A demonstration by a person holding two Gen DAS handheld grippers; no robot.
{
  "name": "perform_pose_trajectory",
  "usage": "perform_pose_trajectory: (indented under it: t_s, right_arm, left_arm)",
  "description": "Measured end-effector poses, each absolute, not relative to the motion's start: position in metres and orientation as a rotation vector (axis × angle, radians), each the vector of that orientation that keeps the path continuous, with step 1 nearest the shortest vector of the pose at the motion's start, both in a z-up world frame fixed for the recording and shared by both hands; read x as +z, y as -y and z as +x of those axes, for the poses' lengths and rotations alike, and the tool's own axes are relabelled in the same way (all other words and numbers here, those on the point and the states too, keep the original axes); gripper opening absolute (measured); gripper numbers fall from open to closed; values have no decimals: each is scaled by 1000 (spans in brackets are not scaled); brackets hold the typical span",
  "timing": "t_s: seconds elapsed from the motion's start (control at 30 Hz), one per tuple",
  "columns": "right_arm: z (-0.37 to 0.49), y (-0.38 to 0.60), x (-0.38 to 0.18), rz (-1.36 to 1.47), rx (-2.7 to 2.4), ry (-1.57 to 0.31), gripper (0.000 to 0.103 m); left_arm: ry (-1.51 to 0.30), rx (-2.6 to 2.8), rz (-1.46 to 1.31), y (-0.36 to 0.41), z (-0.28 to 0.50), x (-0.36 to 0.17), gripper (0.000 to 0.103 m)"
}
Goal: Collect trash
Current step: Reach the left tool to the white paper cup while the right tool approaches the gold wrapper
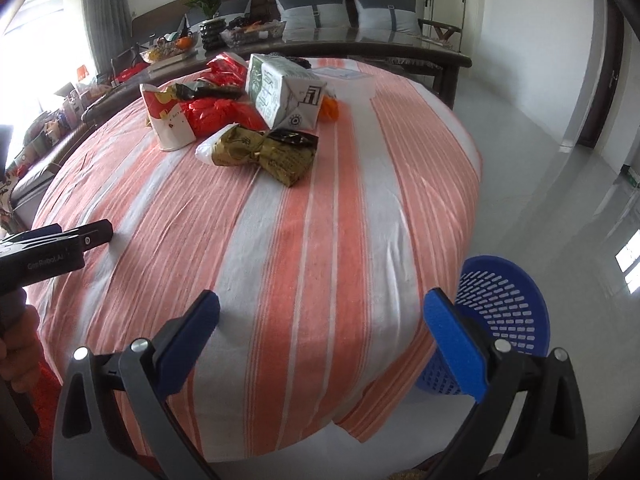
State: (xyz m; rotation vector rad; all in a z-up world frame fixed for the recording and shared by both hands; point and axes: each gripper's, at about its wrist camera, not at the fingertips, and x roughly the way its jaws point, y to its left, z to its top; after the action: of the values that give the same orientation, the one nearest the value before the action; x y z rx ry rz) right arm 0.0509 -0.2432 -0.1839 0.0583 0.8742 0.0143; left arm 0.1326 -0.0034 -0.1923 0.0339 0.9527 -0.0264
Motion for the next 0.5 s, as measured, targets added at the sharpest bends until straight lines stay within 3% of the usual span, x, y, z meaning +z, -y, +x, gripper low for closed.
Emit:
perform_pose_trajectory:
  t_s: [0.5]
  right_arm:
    - [59,246,-188,62,26,-865,98]
  left_arm:
    - [-984,-110,-10,3,152,-180,99]
